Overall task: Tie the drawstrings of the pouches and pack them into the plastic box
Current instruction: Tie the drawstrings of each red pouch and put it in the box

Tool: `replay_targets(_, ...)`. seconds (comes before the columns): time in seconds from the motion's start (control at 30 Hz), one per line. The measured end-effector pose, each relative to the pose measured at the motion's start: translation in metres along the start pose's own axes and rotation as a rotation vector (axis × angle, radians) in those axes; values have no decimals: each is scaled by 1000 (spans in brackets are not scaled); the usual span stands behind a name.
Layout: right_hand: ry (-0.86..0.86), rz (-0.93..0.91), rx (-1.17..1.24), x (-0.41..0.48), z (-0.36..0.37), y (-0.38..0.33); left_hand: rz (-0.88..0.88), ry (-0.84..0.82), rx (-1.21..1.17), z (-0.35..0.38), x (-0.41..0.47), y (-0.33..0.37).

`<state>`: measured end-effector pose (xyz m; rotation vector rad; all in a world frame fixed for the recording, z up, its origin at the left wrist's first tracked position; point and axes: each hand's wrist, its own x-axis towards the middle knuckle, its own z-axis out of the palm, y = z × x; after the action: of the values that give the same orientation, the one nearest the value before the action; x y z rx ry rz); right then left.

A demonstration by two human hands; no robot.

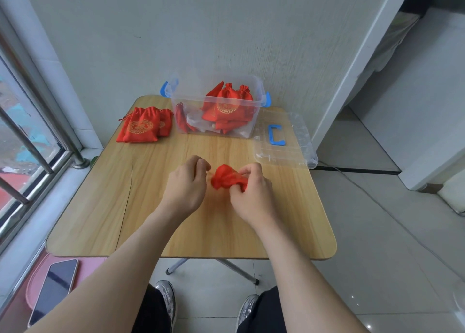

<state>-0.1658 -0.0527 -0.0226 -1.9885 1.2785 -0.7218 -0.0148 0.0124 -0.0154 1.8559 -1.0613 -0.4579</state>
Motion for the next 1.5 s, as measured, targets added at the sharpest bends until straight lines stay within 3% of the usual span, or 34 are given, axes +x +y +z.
replay_targets(0.1,135,-3,127,5,4,-4,48,51,178,3,10,-9)
replay_targets(0.2,268,-73,104,17,12,-4,-22,-11,284,4,28,-11)
replay_targets(0.3,405,-71,246,26,17,-12,-64,-48,432,8,42,-8)
replay_targets(0.47,412,2,502,47,27,-27,-38,89,591,16,56,-25)
replay_targets(0.53,421,-16,550,55,28,-33,6,72,601,16,63,-33)
replay_targets(0.73,574,-345,383,97,23,-62,39,71,619,5,86,-56)
replay_targets(0.93,817,-452,302,162,17,-92,87,83,626,10,94,-62)
replay_targets(1.0,808,-431,256,180,18,-94,85,95,628,13,93,-62)
replay_targets(1.07,681,-310,133,193,19,-92,98,100,635,16,93,-61)
replay_targets(1.2,366,48,-408,202,25,-76,100,95,634,17,95,-63)
replay_targets(1.33,403,-18,-513,195,36,-69,125,172,593,12,99,-66)
replay_targets(1.5,505,-322,-397,163,50,-77,6,332,552,-13,107,-76)
